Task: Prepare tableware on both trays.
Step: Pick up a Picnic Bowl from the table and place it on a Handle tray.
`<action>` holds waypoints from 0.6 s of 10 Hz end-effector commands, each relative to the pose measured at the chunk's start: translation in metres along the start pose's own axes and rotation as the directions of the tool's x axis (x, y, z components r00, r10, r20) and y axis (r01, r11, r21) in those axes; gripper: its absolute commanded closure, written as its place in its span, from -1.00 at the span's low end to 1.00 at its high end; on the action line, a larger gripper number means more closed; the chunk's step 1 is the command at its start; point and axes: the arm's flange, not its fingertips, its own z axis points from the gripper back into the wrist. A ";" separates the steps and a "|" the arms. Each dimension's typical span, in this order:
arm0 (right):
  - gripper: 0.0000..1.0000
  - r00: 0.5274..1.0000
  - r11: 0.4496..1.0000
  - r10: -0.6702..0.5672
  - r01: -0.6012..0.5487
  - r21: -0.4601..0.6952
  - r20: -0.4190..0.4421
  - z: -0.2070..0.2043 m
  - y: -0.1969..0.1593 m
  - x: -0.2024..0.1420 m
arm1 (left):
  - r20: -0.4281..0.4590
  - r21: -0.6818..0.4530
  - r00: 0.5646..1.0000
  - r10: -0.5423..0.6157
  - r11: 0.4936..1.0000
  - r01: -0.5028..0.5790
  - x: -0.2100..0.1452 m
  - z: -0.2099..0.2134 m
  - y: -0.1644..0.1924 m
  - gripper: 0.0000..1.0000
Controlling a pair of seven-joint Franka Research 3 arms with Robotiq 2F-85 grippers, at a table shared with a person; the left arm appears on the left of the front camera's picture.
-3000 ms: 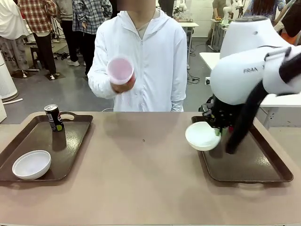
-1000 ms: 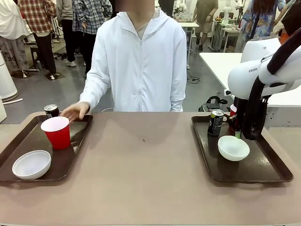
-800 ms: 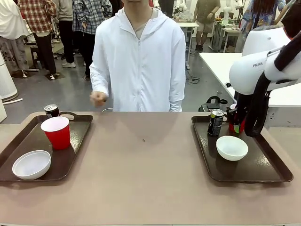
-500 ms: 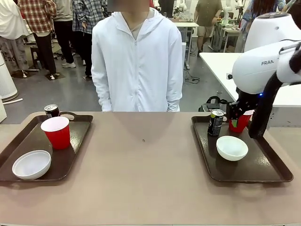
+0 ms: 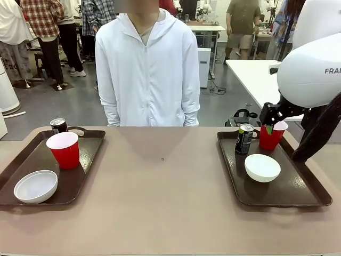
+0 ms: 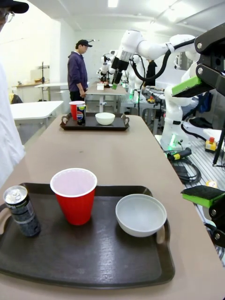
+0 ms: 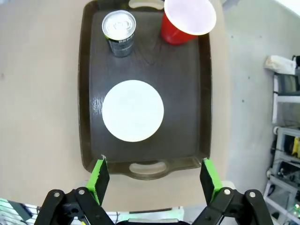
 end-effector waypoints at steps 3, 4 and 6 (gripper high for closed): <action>-1.00 0.999 1.000 0.031 -0.031 0.004 -0.027 -0.015 0.001 0.011 | 0.006 -0.022 1.000 -0.015 1.000 0.015 0.000 0.002 -0.002 -1.00; -1.00 0.999 1.000 0.031 -0.031 0.004 -0.027 -0.015 0.001 0.011 | 0.006 -0.022 1.000 -0.015 1.000 0.015 0.000 0.002 -0.002 -1.00; -1.00 0.999 1.000 0.031 -0.031 0.004 -0.027 -0.015 0.001 0.011 | 0.006 -0.022 1.000 -0.015 1.000 0.015 0.000 0.002 -0.002 -1.00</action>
